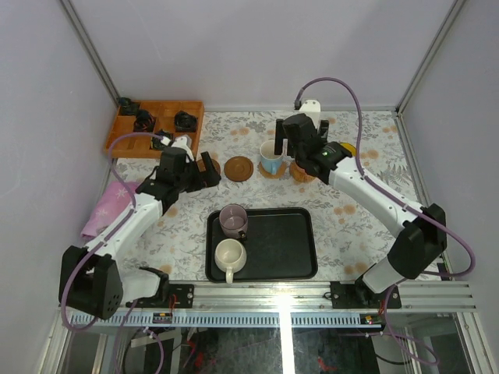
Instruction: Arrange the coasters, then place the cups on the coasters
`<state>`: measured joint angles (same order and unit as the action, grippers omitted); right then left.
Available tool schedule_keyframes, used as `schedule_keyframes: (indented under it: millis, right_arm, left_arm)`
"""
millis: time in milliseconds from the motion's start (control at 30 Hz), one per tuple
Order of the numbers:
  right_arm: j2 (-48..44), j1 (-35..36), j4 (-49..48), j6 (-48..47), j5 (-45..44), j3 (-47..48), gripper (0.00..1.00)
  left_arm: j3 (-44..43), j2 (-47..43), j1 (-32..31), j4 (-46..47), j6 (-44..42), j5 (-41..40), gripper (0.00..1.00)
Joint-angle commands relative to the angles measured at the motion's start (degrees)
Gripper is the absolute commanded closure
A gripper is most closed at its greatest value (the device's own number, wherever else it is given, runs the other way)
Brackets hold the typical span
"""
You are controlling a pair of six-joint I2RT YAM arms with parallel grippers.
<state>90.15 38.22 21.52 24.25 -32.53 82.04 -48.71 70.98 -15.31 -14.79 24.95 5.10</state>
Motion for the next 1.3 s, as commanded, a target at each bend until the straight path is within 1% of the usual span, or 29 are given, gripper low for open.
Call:
schedule_keyframes:
  millis: [0, 133, 233, 333, 433, 567, 600, 700, 767, 800, 933, 1067, 1167, 1267]
  right_arm:
    - [-4.44, -0.95, 0.74, -1.83, -2.63, -2.56, 0.01]
    - [-7.8, -0.96, -1.19, -6.25, 1.63, -5.94, 0.01]
    - [-9.36, -0.96, -0.35, -8.79, 4.94, -7.36, 0.01]
    - [-10.09, -0.95, 1.91, -9.85, 8.1, -8.05, 0.03]
    - [-10.26, -0.95, 3.22, -10.27, 8.86, -8.98, 0.04]
    - [-10.56, -0.95, 3.03, -10.47, 10.02, -10.03, 0.06]
    - [-10.6, -0.95, 2.89, -10.39, 10.31, -10.14, 0.06]
    - [-10.61, -0.95, 2.42, -10.22, 11.03, -10.41, 0.06]
    - [-10.56, -0.95, 2.23, -10.07, 11.2, -10.57, 0.07]
    - [-10.53, -0.95, 2.09, -10.04, 11.26, -10.72, 0.06]
    - [-10.43, -0.95, 1.8, -9.55, 11.26, -11.23, 0.06]
    - [-10.5, -0.96, 1.77, -8.74, 11.11, -11.36, 0.07]
    - [-10.52, -0.95, 1.68, -8.28, 10.75, -11.54, 0.06]
    - [-10.31, -0.95, 1.72, -8.09, 10.35, -11.35, 0.07]
  left_arm:
    - [2.14, -3.01, -5.97, -5.26, 4.13, -1.27, 0.0]
    - [4.15, -5.11, -11.87, -7.17, 8.63, -2.48, 0.0]
    - [5.53, -5.88, -14.69, -7.53, 11.11, -2.94, 0.04]
    - [6.9, -5.95, -16.18, -7.63, 12.67, -2.8, 0.11]
    - [7.95, -5.57, -17.6, -7.63, 13.92, -3.45, 0.28]
    - [7.87, -3.51, -18.64, -7.4, 14.25, -5.01, 0.3]
    - [7.6, -2.89, -18.82, -7.18, 14.25, -5.16, 0.32]
    - [6.83, -1.39, -19.39, -5.78, 14.06, -5.76, 0.59]
    - [5.81, 0.22, -19.56, -4.79, 13.29, -5.81, 0.69]
    - [5.08, 1.23, -19.57, -4.49, 12.64, -5.97, 0.72]
    - [0.67, 6.24, -19.56, -3.57, 8.12, -6.05, 0.72]
    - [-3.61, 10.84, -19.56, -0.89, 0.03, -4.5, 0.74]
    - [-7.03, 14.64, -19.5, 0.96, -6.17, -1.39, 0.77]
    - [-11.13, 19.39, -19.53, 0.9, -10.62, 4.01, 0.77]
